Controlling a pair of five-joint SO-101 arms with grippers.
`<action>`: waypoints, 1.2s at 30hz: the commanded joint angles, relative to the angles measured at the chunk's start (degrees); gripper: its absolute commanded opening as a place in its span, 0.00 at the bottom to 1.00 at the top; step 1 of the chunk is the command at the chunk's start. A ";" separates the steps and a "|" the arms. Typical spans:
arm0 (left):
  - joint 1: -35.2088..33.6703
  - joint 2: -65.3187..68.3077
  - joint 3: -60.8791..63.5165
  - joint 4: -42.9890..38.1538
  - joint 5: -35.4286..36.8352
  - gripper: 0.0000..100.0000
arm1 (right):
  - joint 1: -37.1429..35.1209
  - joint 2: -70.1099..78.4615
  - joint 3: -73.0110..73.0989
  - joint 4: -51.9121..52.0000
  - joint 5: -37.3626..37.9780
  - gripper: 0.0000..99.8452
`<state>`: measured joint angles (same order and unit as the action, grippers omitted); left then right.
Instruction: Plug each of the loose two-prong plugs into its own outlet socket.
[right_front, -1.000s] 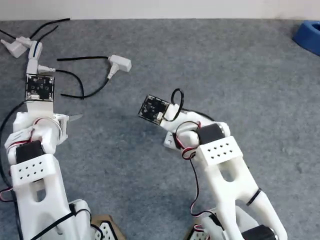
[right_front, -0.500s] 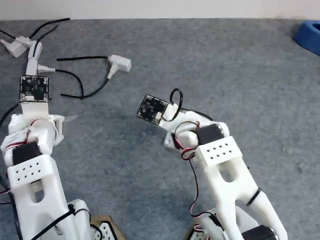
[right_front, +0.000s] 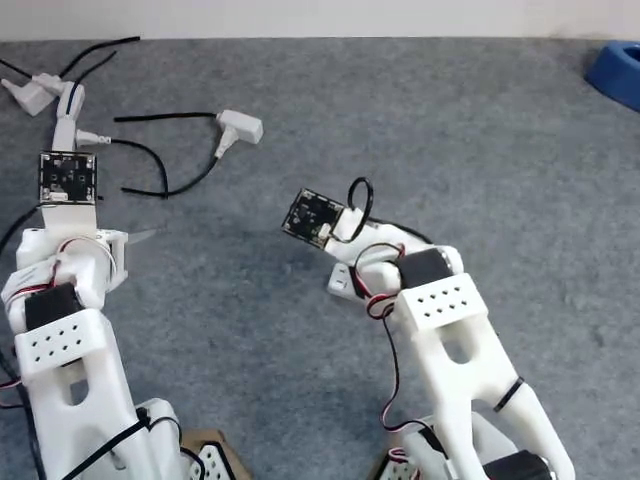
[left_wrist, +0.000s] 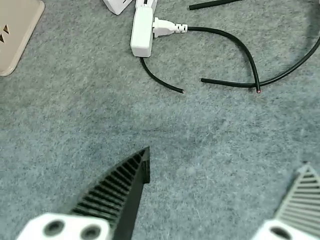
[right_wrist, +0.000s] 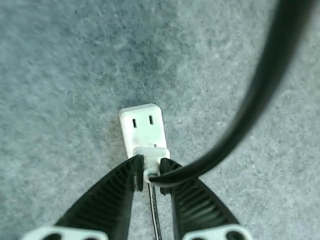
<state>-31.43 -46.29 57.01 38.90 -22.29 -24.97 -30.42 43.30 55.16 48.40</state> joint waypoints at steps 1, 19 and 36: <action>-0.48 -0.22 -0.66 -1.32 -0.53 0.41 | 1.27 -0.40 -0.40 -1.01 -0.53 0.01; -3.47 -0.22 -0.31 -4.22 -0.53 0.41 | -1.54 -0.31 4.62 -4.44 -3.87 0.01; -3.21 -0.22 -0.22 -4.22 -0.44 0.41 | -1.89 -0.31 7.25 -4.88 -3.96 0.01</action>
<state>-34.42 -46.29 57.01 35.82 -22.29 -25.32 -31.38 49.36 50.51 44.97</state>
